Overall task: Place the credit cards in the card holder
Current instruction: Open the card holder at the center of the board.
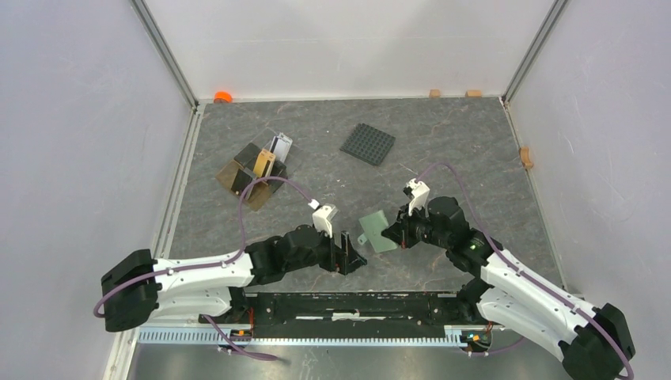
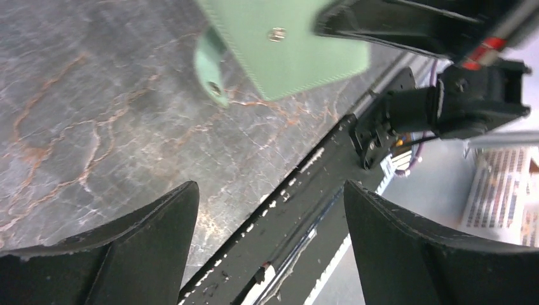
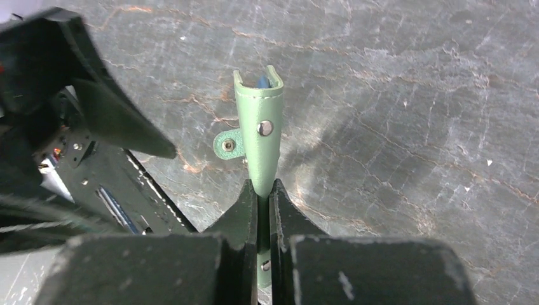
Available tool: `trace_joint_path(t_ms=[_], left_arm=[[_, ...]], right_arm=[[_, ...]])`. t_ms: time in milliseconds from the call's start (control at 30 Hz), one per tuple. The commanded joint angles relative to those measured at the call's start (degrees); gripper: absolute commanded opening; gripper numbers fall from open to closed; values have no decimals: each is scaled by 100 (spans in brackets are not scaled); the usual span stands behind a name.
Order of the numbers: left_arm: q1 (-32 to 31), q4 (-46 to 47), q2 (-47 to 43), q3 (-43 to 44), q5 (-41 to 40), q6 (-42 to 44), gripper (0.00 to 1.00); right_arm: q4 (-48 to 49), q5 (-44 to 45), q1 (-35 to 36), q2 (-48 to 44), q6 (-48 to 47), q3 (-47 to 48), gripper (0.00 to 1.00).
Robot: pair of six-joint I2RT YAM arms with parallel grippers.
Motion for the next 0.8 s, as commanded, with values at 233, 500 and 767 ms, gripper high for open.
trace_joint_path(t_ms=[233,500,767], left_arm=[[545,1287,21,-416,413,-691,77],[727,1488,-102,-631,324,-761,54],[831,1508,-49,-658,397,-666,10]], right_arm=[[514,-1093,3,-205,186,428,0],[716,-1543,0,-128,274,363,0],[697,-1538,3,-77,214,296,0]])
